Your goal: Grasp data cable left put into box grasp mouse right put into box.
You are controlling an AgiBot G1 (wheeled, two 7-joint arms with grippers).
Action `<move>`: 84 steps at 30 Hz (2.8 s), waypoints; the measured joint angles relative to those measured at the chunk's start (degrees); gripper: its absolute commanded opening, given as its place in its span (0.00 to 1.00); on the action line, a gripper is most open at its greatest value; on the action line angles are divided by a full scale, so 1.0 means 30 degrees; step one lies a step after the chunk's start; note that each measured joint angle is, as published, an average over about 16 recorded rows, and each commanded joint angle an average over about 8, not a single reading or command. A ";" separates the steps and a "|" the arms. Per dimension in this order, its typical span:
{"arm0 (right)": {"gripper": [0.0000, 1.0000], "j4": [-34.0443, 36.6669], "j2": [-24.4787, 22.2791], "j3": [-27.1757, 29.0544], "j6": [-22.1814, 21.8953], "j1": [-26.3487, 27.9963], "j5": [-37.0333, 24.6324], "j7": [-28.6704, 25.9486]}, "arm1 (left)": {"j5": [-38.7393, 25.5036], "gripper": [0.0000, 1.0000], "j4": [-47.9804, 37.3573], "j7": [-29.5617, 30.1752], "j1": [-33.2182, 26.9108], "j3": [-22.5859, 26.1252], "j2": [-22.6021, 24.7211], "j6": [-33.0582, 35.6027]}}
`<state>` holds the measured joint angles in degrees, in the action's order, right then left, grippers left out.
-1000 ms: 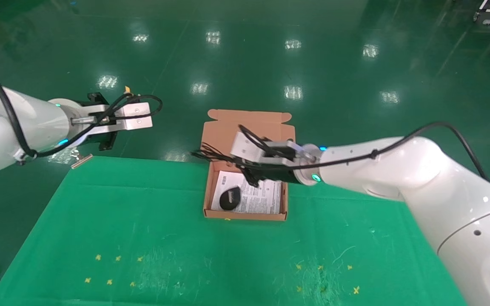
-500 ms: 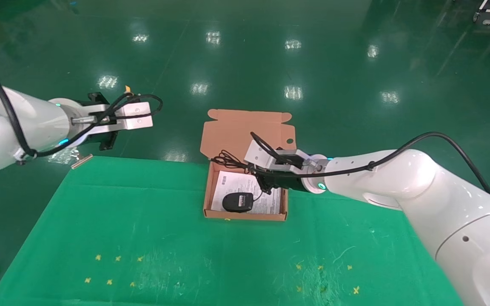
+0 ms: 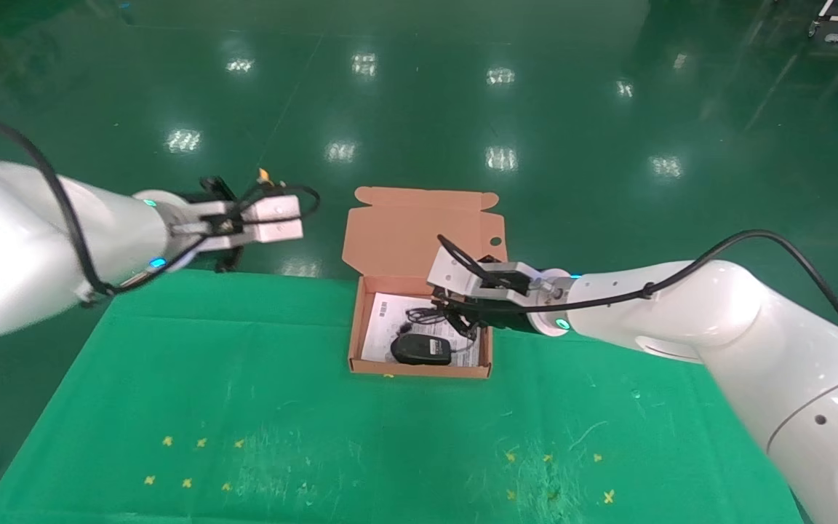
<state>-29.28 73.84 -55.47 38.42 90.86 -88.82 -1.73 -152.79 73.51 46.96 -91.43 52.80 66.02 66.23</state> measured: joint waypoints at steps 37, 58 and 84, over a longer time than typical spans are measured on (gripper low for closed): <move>1.00 -0.9860 -0.9838 0.0569 -0.0078 -0.0743 -0.1092 -0.4588 | 0.8393 0.88 -0.8363 -0.5148 0.1798 0.8139 0.4333 -1.4081; 1.00 -1.0232 -1.0051 0.0715 -0.0228 -0.0639 -0.1078 -0.4758 | 0.8467 1.00 -0.7126 -0.4408 0.1010 0.8079 0.3064 -1.3681; 1.00 -1.1951 -1.0844 0.1967 0.1955 0.1513 -0.1054 -0.3622 | 0.9038 1.00 0.0153 -0.0466 -0.0124 0.3613 -0.3152 -0.8913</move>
<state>-65.13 41.30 -49.57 44.28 95.40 -91.98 -12.60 -125.67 73.97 45.56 -91.80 63.64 56.57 39.49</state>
